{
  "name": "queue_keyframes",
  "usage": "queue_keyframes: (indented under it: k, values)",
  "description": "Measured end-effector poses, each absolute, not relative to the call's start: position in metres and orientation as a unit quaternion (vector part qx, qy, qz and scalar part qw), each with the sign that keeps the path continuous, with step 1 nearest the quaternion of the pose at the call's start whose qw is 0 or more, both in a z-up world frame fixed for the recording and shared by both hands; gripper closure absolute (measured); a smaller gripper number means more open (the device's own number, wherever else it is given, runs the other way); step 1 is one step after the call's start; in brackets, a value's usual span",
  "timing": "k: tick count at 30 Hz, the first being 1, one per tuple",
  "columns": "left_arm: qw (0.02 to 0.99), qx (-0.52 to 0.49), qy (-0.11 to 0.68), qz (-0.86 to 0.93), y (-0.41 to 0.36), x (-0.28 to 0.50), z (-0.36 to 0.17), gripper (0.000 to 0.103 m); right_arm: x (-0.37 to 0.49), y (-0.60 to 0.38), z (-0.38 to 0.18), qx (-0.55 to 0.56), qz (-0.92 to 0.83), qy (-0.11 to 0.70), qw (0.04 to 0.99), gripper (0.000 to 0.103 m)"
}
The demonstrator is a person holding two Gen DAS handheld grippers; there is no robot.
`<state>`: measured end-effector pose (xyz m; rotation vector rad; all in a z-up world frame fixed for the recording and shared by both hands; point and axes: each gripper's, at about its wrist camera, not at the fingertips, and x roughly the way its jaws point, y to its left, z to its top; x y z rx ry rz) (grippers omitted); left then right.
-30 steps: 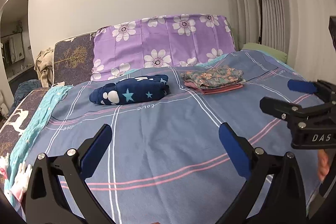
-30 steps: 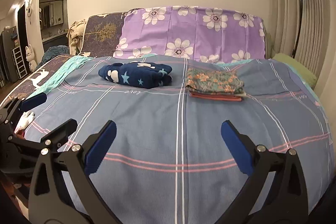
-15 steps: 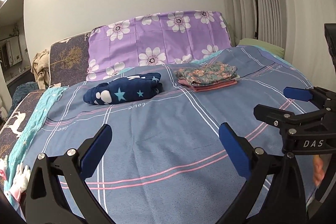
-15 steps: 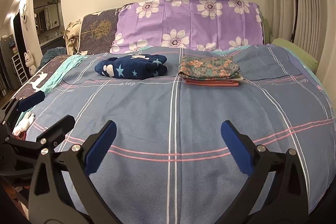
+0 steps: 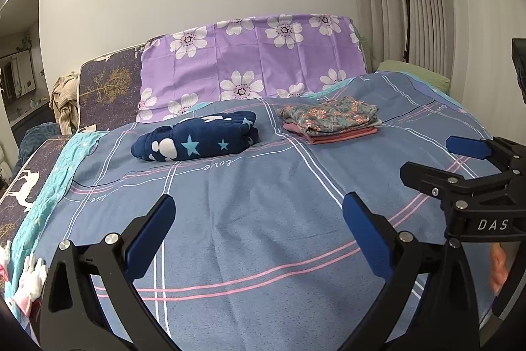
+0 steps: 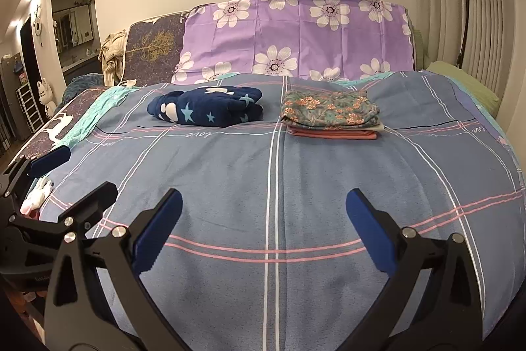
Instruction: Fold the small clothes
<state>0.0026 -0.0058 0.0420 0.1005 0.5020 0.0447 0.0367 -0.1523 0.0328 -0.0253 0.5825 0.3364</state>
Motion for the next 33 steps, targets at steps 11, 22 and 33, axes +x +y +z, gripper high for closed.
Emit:
queue_keyframes:
  k: [11,22,33]
  values:
    - [0.966,0.038,0.254,0.036,0.007,0.002,0.042,0.001,0.038,-0.145,0.031,-0.024,0.152,0.287,0.946,0.002]
    - [0.966,0.024,0.255,0.036,0.014,0.001,0.041,0.001,0.034,-0.143,0.031,-0.032,0.140,0.283,0.948,0.002]
    - [0.967,0.022,0.253,0.034,0.014,-0.001,0.043,0.001,0.033,-0.144,0.031,-0.032,0.139,0.283,0.948,0.002]
